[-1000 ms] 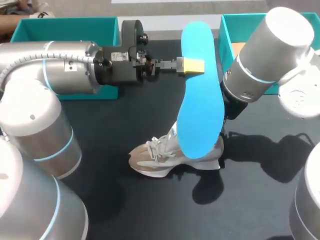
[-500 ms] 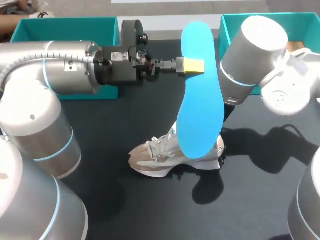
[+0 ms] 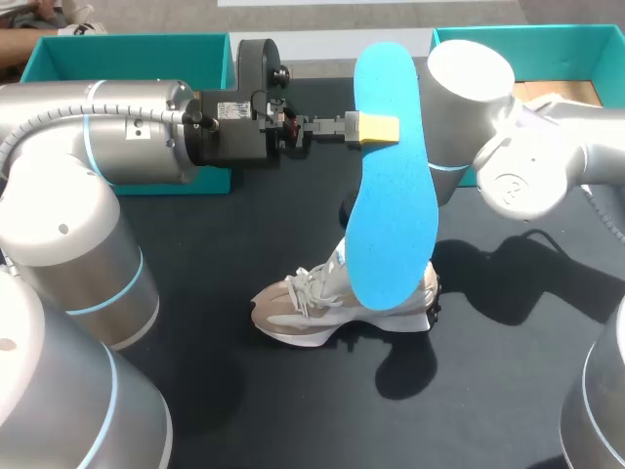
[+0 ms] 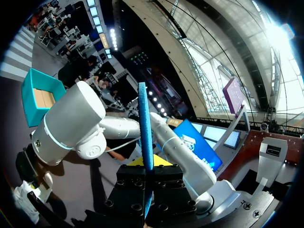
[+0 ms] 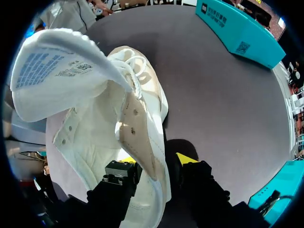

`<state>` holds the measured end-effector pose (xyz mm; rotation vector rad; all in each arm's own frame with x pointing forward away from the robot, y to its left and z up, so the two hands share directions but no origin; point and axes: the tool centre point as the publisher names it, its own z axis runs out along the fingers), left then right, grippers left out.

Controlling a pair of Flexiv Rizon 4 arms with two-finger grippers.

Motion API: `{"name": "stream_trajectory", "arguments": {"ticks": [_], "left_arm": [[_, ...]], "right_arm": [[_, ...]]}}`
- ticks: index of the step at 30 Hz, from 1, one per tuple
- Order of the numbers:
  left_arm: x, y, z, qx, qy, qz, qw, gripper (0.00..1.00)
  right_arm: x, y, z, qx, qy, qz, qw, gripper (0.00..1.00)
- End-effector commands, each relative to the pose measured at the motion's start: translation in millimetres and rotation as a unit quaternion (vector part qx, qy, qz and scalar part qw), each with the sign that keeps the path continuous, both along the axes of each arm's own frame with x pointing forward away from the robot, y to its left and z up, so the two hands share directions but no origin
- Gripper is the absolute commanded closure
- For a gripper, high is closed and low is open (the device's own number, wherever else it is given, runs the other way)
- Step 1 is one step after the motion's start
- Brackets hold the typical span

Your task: Take the shoe out of the shoebox, open the shoe tongue, remove and reinsert the insole, then place the shoe into the shoebox

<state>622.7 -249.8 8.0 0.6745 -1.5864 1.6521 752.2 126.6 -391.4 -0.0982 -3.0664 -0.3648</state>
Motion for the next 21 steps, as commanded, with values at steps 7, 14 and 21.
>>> {"name": "stream_trajectory", "arguments": {"ticks": [7, 14, 21], "left_arm": [[-1.1, -0.9, -1.1, -0.001, 0.000, 0.001, 1.000, 1.00], [-1.1, -0.9, -1.1, -0.001, 0.000, 0.001, 1.000, 1.00], [-1.1, -0.9, -1.1, -0.001, 0.000, 0.001, 1.000, 1.00]], "right_arm": [[-6.2, 1.5, -3.4, 0.004, 0.023, -0.020, 1.000, 1.00], [-20.2, -6.4, 11.8, 0.012, 0.057, -0.106, 0.993, 1.00], [-42.0, -17.9, 37.9, 0.060, 0.078, -0.325, 0.941, 1.00]]}}
